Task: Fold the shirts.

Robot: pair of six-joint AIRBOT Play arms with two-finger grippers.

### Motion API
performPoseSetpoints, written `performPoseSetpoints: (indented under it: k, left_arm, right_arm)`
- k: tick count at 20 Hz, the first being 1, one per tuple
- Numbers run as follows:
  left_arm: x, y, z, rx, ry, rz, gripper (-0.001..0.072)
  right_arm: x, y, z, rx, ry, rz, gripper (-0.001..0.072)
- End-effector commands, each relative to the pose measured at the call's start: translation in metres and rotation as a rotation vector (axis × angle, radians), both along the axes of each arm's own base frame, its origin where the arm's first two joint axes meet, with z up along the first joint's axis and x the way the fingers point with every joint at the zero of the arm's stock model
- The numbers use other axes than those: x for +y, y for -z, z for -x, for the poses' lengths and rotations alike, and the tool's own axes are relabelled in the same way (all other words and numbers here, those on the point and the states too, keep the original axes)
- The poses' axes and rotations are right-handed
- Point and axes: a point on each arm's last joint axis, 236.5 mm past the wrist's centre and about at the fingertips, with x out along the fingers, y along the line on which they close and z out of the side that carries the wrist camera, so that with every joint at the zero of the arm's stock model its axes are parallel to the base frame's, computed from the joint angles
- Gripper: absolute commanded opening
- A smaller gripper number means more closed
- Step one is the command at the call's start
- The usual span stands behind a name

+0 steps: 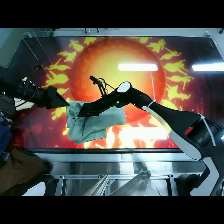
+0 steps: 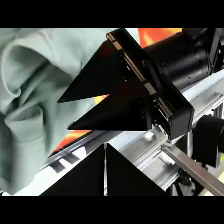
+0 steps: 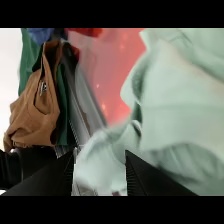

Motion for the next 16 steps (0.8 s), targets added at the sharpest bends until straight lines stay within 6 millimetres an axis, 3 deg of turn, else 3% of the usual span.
performPoseSetpoints:
  k: [1,4,7,9,11,12,13,16]
  left_arm:
    - [0.018,0.016,0.013,-0.031,-0.094,-0.006,0.0014]
    - [0.017,0.018,0.015,-0.019,-0.098,0.006,0.0014]
    - [0.01,0.01,0.01,-0.036,-0.107,0.053,0.0014]
    - [0.01,0.01,0.009,-0.038,-0.108,0.052,0.0014]
    - [0.01,0.01,0.01,-0.036,-0.106,0.053,0.0014]
    - [0.01,0.009,0.01,-0.036,-0.106,0.054,0.0014]
    - [0.008,0.008,0.01,-0.037,-0.107,0.061,0.0014]
    - [0.008,0.007,0.008,-0.039,-0.112,0.068,0.0015]
  right_arm:
    - [0.004,-0.017,0.01,0.047,-0.061,-0.018,0.0364]
    - [-0.041,-0.057,-0.018,-0.051,-0.023,0.021,0.0363]
    - [-0.128,-0.077,-0.066,-0.132,0.11,0.187,0.0364]
    - [-0.199,-0.063,-0.097,-0.117,0.239,0.341,0.0366]
    - [-0.253,-0.037,-0.109,-0.019,0.338,0.399,0.0383]
    - [-0.271,-0.021,-0.109,0.044,0.386,0.398,0.0571]
    - [-0.283,-0.004,-0.109,0.098,0.431,0.382,0.0695]
    - [-0.285,0.039,-0.098,0.225,0.467,0.324,0.0698]
